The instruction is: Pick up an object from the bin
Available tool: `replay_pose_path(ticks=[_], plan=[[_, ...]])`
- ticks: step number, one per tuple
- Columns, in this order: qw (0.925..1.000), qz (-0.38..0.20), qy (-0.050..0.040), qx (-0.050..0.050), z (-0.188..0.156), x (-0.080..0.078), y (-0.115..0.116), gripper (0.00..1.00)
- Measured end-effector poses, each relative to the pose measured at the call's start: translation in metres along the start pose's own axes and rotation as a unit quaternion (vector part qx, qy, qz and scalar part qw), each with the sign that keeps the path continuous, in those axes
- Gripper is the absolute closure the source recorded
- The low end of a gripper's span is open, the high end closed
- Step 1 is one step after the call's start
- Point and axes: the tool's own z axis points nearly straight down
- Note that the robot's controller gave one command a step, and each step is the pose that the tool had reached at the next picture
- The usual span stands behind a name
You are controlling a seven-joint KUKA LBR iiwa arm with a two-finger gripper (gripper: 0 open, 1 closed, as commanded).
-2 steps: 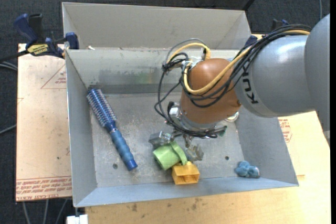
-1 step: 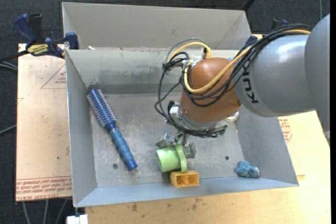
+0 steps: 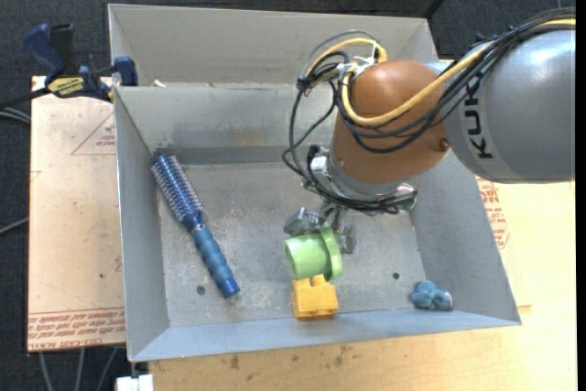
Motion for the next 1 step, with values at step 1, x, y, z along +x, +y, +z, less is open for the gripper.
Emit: replay_pose_path(ticks=[1], plan=[[1.0,0.002,0.0014,-0.002,-0.0191,-0.0014,-0.0007,1.0]])
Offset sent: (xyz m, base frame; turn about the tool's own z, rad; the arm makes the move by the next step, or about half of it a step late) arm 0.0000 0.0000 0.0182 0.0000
